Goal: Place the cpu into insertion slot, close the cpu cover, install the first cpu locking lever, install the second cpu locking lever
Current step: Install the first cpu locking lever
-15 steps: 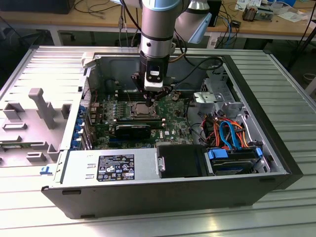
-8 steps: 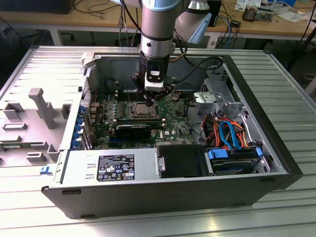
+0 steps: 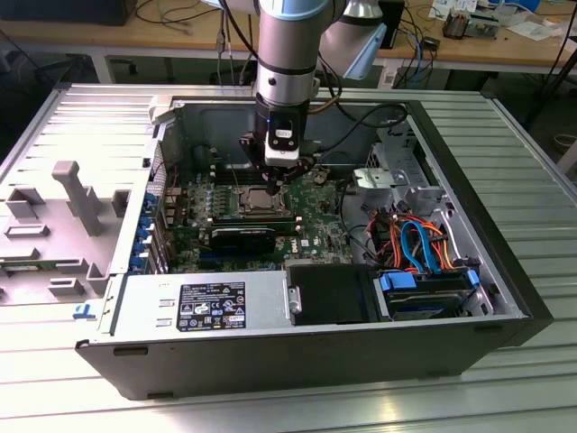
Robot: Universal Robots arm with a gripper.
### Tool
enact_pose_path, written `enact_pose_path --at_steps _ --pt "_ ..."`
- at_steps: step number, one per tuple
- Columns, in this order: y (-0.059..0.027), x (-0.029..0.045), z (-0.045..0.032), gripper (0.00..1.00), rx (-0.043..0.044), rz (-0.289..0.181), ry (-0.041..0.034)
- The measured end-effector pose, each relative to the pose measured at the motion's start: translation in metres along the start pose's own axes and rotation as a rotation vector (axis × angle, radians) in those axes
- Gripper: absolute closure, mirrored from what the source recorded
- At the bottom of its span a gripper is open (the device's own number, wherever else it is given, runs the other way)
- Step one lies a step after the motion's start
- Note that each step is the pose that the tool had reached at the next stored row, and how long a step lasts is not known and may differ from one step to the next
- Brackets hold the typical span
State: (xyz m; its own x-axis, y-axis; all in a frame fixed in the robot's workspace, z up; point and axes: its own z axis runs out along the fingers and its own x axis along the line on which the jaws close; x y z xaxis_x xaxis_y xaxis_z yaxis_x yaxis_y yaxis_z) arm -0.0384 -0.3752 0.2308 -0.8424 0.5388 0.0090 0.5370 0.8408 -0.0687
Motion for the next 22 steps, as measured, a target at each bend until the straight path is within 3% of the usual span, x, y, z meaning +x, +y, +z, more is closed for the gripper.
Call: enact_pose_path --at_steps 22 --pt "0.0 0.0 0.0 0.89 0.0003 -0.028 -0.0019"
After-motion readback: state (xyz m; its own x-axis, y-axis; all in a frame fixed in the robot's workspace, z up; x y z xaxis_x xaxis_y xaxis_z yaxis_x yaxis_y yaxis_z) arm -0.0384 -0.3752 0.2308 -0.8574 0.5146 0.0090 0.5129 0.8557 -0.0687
